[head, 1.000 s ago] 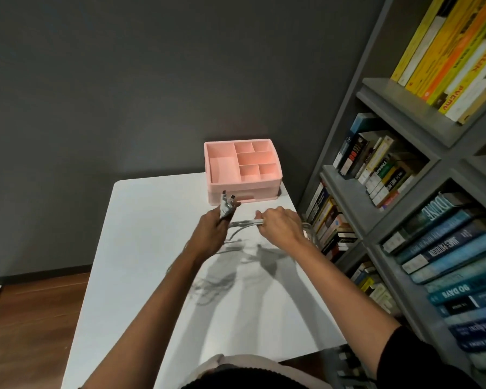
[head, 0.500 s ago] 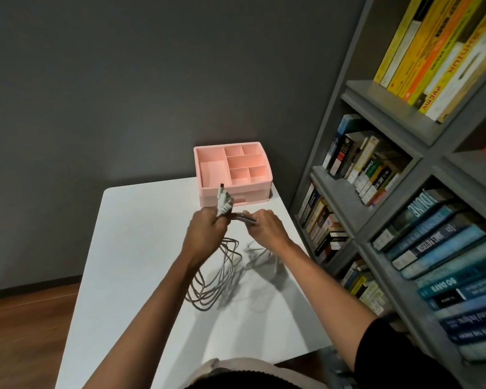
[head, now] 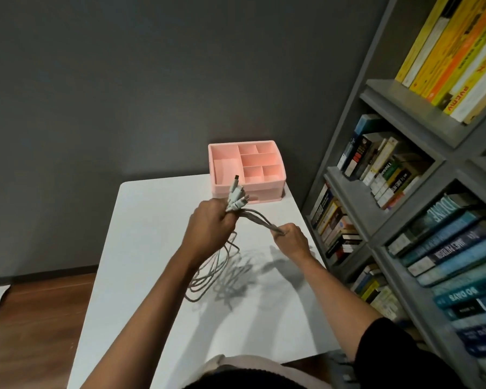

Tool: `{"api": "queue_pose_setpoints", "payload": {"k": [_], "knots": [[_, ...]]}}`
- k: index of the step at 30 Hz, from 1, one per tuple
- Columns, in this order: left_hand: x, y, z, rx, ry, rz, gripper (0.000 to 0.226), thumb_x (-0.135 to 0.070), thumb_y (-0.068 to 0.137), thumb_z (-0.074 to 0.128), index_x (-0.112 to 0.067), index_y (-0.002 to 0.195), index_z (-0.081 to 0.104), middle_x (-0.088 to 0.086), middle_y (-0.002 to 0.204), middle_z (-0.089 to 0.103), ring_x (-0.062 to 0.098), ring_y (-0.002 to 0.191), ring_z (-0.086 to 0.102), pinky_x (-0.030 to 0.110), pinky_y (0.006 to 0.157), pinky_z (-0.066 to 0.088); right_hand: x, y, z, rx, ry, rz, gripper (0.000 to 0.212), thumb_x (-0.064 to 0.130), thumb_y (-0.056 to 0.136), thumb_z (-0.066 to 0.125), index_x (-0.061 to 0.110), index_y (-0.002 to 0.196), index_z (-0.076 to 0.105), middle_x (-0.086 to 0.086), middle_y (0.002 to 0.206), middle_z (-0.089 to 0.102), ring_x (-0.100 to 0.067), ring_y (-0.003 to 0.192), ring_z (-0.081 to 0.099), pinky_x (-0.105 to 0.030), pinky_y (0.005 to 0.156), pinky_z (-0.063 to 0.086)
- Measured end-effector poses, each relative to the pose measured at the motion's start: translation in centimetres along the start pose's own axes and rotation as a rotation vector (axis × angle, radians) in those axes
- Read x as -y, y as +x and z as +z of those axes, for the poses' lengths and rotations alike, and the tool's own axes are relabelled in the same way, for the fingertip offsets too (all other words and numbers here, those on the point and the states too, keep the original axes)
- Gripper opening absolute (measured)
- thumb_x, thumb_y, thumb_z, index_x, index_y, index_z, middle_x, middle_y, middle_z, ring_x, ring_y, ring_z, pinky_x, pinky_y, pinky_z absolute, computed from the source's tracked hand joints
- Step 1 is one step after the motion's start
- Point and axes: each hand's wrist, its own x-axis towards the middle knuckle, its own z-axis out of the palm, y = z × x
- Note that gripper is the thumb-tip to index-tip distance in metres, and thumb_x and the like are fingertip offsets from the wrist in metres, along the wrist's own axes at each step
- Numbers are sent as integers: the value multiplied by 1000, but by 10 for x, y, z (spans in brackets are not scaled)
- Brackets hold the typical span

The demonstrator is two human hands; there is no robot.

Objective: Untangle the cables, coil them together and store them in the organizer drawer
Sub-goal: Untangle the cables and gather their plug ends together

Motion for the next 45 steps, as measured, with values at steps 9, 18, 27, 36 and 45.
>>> {"api": "queue_pose_setpoints", "payload": {"k": [9,18,27,36,45], "knots": [[-2,-2,-11,47,34,30,29,-30,77,41,-20,52,30,1,48,37,31,54,33,35,54,26,-32,8,0,-55,56,56,47,37,97,50,-5,86,69,-28,86,66,-42,83,62,-32,61,36],[-8,3,35,214,368,36,20,-23,96,43,-10,83,53,19,93,65,42,88,56,35,64,33,-73,18,-34,-43,198,103,49,36,91,61,2,57,53,-11,56,43,-18,65,44,-30,55,29],[-30,23,103,303,598,76,28,-28,100,37,-9,110,55,16,113,62,37,104,58,37,79,42,-106,36,-63,-34,65,135,38,13,72,80,25,59,46,-2,71,56,-19,76,50,-38,86,48],[-29,28,136,411,540,64,28,-27,99,39,-7,114,53,17,117,59,37,107,55,38,82,42,-100,5,-36,26,43,89,15,9,80,74,17,81,62,-12,90,65,-27,88,62,-33,82,49],[-1,46,66,64,30,-151,20,-12,91,44,-11,93,64,6,82,71,25,72,69,39,74,54,-81,16,-46,189,-345,107,16,13,80,65,27,78,58,-6,103,67,-25,101,61,-26,77,42]]}}
